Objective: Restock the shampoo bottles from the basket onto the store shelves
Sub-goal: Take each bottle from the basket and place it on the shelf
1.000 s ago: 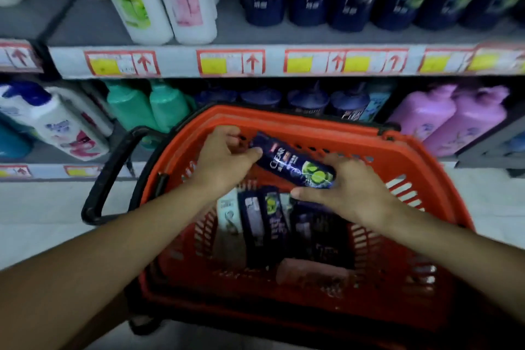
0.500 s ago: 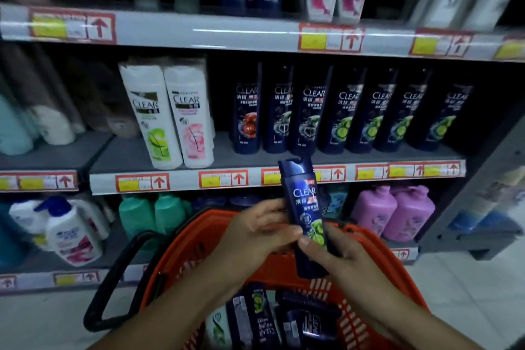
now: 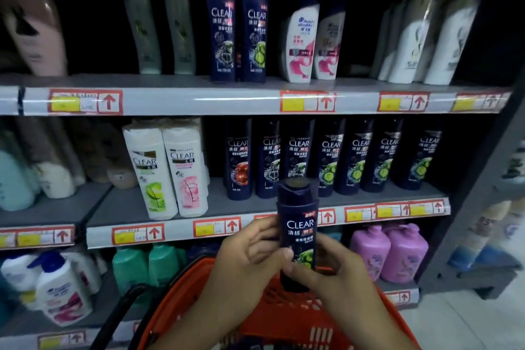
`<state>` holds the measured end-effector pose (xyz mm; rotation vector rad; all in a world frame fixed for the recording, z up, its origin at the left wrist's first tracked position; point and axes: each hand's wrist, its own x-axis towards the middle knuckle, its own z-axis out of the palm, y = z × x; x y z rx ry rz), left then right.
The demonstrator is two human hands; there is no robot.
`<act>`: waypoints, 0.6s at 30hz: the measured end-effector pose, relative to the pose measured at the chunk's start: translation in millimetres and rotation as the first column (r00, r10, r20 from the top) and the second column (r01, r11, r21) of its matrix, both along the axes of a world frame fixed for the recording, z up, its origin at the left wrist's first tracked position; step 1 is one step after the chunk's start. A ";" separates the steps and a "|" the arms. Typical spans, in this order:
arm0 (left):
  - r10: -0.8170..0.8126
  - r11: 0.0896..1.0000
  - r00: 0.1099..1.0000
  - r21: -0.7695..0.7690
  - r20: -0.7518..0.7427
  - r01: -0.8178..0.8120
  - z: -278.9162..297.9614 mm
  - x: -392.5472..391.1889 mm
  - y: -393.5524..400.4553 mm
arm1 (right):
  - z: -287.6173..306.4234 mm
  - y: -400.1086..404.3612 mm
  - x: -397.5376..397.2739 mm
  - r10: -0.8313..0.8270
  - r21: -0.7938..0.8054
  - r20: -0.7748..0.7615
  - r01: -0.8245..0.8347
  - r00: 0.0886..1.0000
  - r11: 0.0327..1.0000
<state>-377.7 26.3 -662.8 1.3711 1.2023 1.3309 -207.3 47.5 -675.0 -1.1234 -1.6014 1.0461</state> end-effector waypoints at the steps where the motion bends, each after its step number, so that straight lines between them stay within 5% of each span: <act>1: 0.008 1.000 1.000 0.026 0.012 -0.008 7.6 1.6 2.9 | 10.8 1.6 1.2 -0.021 0.037 0.000 0.021 1.000 0.999; 9: 0.044 0.975 0.998 0.221 -0.043 -0.033 96.5 0.6 20.3 | 98.7 17.9 -8.2 -0.038 0.192 -0.042 0.045 0.998 0.980; 18: 0.213 0.904 0.976 0.386 -0.034 -0.184 222.2 -70.8 40.3 | 211.9 62.8 -105.4 0.026 0.451 -0.086 0.016 0.996 0.893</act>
